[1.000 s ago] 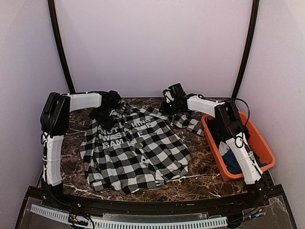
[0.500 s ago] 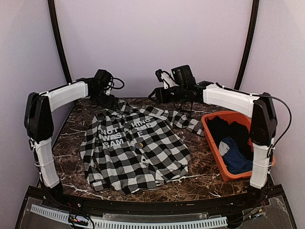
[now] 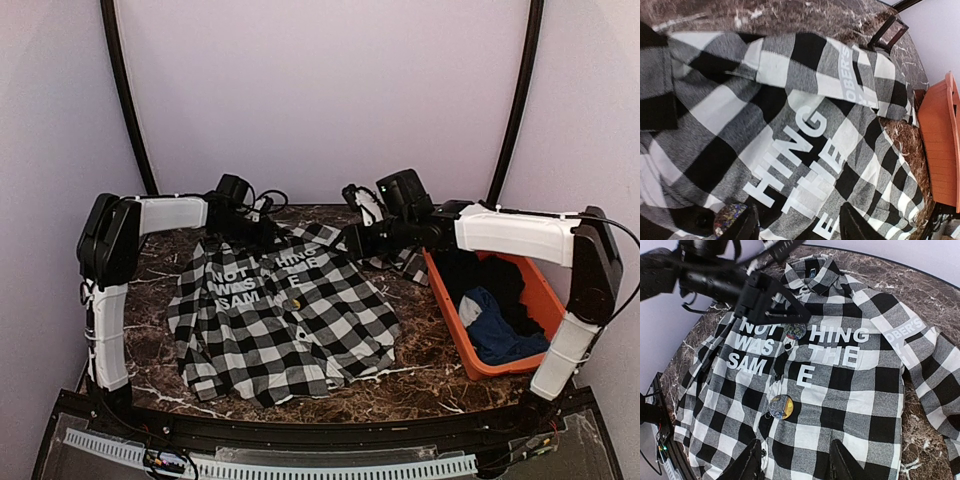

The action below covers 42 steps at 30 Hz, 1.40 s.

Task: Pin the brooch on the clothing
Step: Smooth out the clothing with brooches at the center of the board, then reset both arms

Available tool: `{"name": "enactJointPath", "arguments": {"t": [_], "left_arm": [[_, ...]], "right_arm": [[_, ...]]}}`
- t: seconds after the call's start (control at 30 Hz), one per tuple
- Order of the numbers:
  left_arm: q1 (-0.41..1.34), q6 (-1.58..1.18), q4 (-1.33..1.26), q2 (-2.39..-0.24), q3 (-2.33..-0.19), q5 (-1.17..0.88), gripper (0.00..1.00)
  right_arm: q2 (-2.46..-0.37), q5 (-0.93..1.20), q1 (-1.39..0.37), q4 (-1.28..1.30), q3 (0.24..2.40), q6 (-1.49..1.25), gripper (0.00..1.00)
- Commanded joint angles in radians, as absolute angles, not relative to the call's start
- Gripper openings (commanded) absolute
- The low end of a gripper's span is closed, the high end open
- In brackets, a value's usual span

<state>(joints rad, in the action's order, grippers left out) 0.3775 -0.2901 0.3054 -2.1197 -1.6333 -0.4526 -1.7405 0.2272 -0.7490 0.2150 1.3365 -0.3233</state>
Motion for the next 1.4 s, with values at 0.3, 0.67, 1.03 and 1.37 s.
{"name": "enactJointPath", "arguments": {"t": [0.3, 0.67, 1.03, 1.37], "left_arm": [[0.376, -0.384, 0.247, -2.165, -1.548, -0.586, 0.35], [0.342, -0.391, 0.263, -2.148, -1.445, -0.486, 0.22], [0.319, -0.515, -0.058, -2.031, -1.335, -0.700, 0.31], [0.296, -0.500, -0.026, -2.044, -1.372, -0.648, 0.31]], "right_arm": [[-1.684, 0.189, -0.784, 0.222, 1.338, -0.348, 0.45], [-1.693, 0.197, -0.789, 0.234, 1.359, -0.347, 0.45], [-1.650, 0.186, -0.797, 0.255, 1.356, -0.329, 0.46], [-1.654, 0.187, -0.797, 0.263, 1.361, -0.327, 0.46]]}}
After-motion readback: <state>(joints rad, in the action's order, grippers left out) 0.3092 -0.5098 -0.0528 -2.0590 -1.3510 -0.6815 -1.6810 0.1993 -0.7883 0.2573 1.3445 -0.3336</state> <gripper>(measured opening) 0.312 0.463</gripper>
